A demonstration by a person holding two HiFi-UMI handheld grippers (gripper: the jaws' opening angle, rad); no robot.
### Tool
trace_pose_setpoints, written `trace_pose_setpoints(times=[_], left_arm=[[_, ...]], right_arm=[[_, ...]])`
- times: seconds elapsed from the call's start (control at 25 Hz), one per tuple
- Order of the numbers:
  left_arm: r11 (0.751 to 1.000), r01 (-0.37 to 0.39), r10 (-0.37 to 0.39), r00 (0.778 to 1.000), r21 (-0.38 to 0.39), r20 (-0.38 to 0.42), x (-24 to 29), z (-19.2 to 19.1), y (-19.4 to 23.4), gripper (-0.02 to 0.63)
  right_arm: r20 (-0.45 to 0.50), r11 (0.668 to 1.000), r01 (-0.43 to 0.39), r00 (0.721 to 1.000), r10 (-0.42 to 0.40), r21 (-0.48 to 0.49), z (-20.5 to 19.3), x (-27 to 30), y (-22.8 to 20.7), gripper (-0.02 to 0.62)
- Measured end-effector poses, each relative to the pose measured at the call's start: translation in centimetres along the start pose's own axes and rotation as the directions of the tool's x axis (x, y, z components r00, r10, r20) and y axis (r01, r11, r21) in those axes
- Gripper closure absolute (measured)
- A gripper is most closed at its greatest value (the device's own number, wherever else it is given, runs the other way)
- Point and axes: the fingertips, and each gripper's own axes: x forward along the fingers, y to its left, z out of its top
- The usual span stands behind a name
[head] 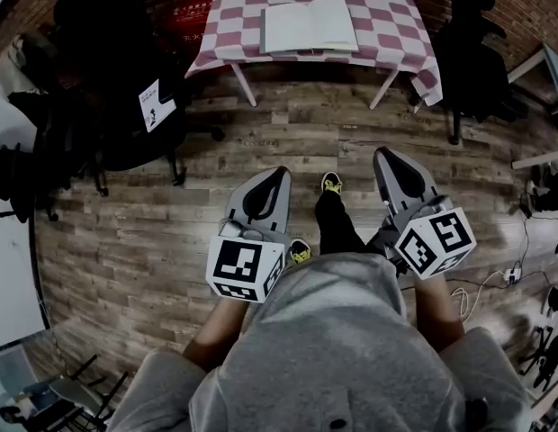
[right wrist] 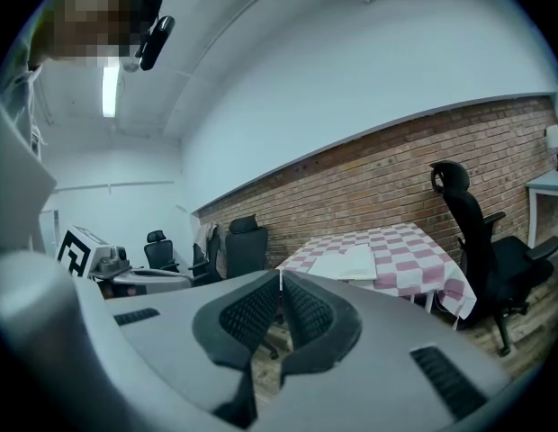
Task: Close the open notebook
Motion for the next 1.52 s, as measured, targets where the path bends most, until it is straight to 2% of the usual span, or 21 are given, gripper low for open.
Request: trace_pose_setpoints(times=[0.28, 0.96, 1.52], left_arm=[[1.0, 0.003, -0.003, 1.0, -0.012, -0.022, 3.5, 0.2, 1.1, 0.595], [0.999, 0.011, -0.016, 0.993, -0.039, -0.119, 15.4, 1.6, 5.2, 0.595], [0.999, -0.019, 0.015, 0.993, -0.038, -0.116, 21.2, 5.1, 7.6, 0.595]], right_arm=[[-0.025, 0.999, 0.021, 0.999, -0.022, -0.033, 0.8, 1.7, -3.4, 0.563], [-0.089, 0.999, 0.04, 0.995, -0.037, 0.026, 1.6, 10.7, -12.5, 0.563], [-0.087, 0.998, 0.014, 0.996, -0.009, 0.059, 4.2, 15.5, -16.5, 0.563]])
